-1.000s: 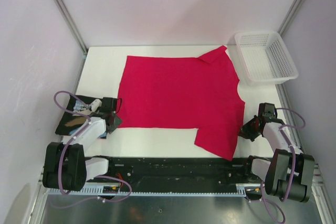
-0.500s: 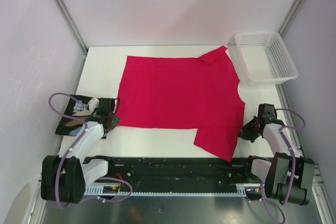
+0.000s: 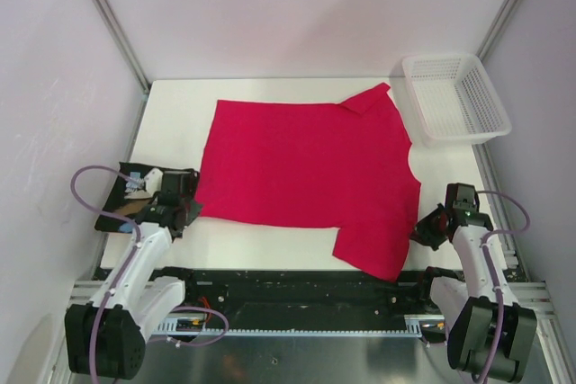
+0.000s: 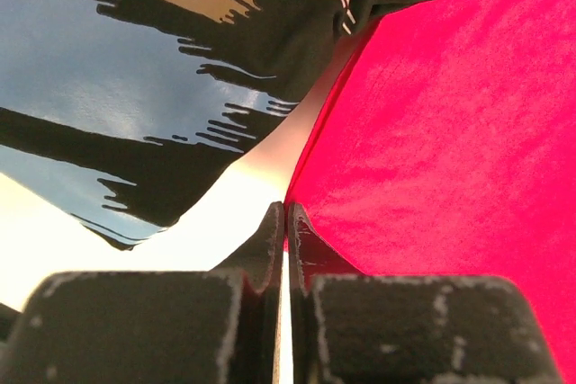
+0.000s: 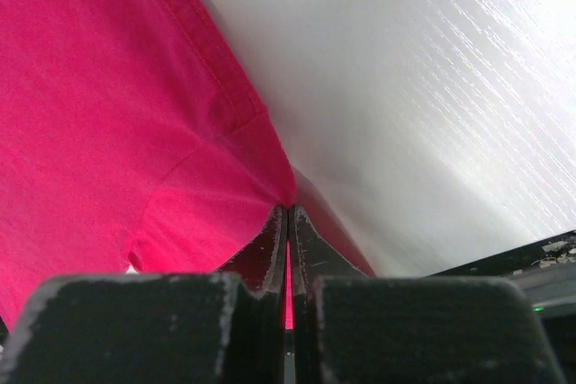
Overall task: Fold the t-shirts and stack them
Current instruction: Fold the flattened tshirt in 1/3 of the way
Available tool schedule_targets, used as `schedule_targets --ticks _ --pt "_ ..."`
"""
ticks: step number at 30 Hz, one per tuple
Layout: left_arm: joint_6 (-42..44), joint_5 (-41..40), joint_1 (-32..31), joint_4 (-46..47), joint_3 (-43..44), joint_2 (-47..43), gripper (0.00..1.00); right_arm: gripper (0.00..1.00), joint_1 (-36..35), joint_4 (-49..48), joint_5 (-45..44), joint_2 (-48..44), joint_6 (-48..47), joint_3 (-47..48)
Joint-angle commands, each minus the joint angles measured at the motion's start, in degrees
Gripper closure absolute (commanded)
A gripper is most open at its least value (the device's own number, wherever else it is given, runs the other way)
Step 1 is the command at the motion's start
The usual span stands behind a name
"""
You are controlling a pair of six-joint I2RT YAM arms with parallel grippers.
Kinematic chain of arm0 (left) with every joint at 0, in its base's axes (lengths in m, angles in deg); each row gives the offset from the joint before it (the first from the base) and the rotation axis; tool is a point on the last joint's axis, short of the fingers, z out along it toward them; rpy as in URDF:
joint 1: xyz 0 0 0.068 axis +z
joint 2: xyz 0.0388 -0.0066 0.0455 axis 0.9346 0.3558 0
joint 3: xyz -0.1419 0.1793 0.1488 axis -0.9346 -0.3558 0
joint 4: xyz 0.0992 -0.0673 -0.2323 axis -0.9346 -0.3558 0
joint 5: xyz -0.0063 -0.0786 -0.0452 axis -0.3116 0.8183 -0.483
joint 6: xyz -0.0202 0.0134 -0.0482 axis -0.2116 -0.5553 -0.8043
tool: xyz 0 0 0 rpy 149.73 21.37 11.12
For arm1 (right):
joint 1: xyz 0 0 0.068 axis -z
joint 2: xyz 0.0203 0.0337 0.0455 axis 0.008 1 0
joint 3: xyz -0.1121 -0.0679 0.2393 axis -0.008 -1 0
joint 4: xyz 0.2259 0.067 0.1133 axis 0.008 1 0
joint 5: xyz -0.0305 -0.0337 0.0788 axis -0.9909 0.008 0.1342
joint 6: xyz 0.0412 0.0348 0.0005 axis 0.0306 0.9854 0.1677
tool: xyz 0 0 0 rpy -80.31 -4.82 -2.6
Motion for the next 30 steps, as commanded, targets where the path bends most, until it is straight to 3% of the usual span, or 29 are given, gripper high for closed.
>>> schedule_targets --ticks 1,5,16,22,30 --pt "4.7 -1.39 -0.2 -0.47 6.62 1.83 1.0 1.0 0.06 0.46 1.09 -1.61 -1.49 3.42" --pt "8.05 -0.4 -0.2 2.86 14.75 12.22 1.0 1.0 -1.89 -6.01 1.89 4.18 -3.88 7.98" --pt "13.65 5.08 -0.18 8.62 35.15 42.68 1.0 1.0 -11.48 -17.01 -0.74 34.34 -5.57 30.17" --pt "14.37 5.54 0.06 8.65 39.17 47.55 1.0 1.0 -10.3 -17.41 -1.17 42.79 -5.74 35.83" --pt "14.49 5.02 2.55 8.65 37.82 45.7 1.0 1.0 -6.9 -17.99 -0.21 43.42 -6.56 36.1"
